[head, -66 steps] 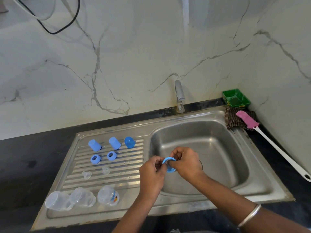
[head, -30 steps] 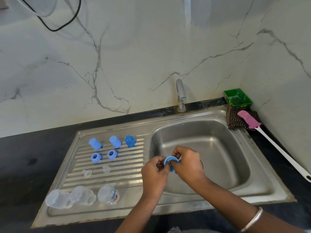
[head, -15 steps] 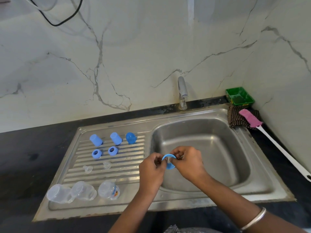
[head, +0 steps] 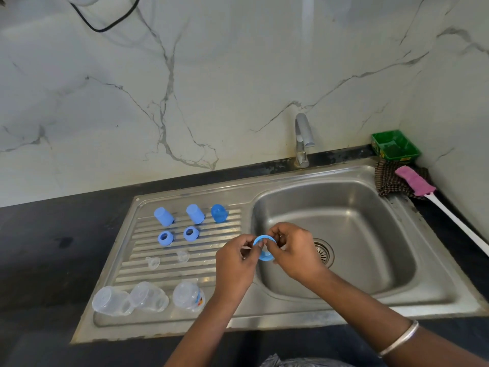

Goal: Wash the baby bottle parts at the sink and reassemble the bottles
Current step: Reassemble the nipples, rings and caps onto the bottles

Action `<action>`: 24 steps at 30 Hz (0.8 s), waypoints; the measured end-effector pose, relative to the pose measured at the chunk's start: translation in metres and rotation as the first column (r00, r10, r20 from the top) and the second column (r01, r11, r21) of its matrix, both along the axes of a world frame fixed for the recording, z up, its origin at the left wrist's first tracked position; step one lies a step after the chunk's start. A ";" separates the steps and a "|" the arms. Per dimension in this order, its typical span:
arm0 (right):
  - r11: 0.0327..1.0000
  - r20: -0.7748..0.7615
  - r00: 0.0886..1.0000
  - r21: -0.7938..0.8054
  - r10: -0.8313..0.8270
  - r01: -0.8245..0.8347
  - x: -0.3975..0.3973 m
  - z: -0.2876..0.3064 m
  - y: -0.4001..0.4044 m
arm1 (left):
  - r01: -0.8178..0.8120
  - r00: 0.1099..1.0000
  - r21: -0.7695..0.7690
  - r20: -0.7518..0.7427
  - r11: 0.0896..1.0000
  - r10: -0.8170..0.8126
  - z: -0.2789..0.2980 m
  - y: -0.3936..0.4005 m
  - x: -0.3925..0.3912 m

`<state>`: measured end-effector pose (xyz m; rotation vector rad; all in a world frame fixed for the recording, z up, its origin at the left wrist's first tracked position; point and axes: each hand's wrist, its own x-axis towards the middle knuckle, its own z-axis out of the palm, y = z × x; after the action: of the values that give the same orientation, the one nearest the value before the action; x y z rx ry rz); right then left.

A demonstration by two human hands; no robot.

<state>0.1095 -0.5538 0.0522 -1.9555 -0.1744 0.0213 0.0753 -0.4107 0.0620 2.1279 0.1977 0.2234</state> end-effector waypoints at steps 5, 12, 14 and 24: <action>0.999 -0.067 0.997 0.032 -0.039 0.041 0.004 0.005 0.029 | -0.036 0.999 -0.033 -0.024 0.999 0.036 -0.001 0.026 0.008; 0.987 -0.171 0.973 0.005 -0.158 0.161 0.010 0.009 0.077 | 0.043 0.998 -0.017 -0.052 0.999 -0.044 0.001 0.074 0.020; 0.980 -0.217 0.959 0.040 -0.180 0.193 0.010 0.010 0.086 | 0.072 0.994 -0.045 -0.082 0.996 -0.076 0.003 0.086 0.022; 0.992 -0.248 0.961 -0.006 -0.122 0.124 0.010 0.011 0.160 | 0.107 0.994 -0.079 -0.026 0.991 -0.109 -0.001 0.166 0.023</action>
<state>0.1195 -0.3938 0.0629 -1.9317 0.1124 0.1828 0.0984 -0.2445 0.0611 2.0594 0.1064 0.1181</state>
